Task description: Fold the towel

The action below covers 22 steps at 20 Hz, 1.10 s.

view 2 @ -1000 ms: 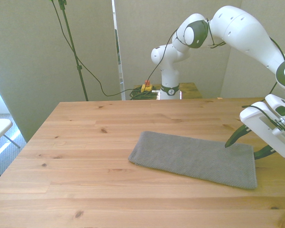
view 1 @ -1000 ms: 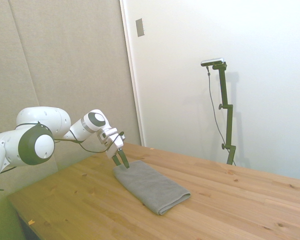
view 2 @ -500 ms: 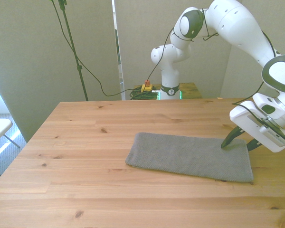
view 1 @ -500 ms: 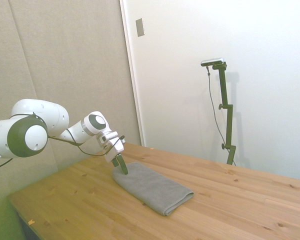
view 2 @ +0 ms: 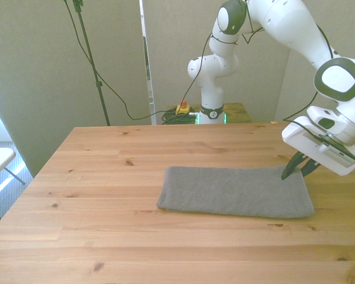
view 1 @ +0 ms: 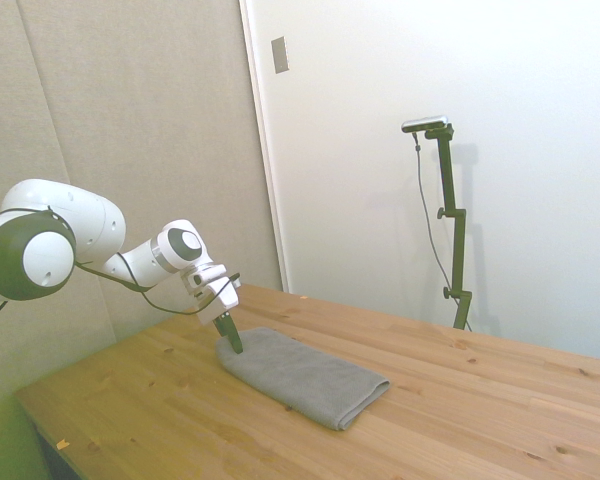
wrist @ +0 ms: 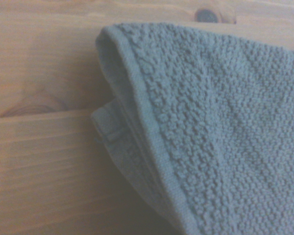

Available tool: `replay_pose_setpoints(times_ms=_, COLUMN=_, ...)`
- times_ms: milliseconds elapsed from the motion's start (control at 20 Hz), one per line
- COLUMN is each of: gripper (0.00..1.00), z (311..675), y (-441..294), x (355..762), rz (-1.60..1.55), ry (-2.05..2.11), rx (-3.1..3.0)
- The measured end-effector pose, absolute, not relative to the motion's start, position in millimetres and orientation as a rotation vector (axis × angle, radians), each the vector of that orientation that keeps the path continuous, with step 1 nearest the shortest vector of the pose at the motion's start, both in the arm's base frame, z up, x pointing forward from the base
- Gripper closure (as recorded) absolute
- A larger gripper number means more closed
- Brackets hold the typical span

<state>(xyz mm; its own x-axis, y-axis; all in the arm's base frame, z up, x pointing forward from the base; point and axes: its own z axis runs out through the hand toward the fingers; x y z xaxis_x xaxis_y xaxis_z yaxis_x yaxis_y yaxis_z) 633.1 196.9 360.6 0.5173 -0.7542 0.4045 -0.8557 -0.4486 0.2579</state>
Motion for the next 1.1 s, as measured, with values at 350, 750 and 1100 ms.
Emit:
replay_pose_setpoints(times_ms=350, gripper=1.00, z=426, y=131, x=616, rz=0.301, ry=-1.438, rx=2.454)
replay_pose_setpoints(times_ms=750, gripper=1.00, z=502, y=1, x=599, rz=0.279, ry=-1.571, rx=2.553)
replay_pose_setpoints(times_ms=1100, gripper=1.00, z=500, y=-91, x=573, rz=0.295, ry=-1.693, rx=2.501)
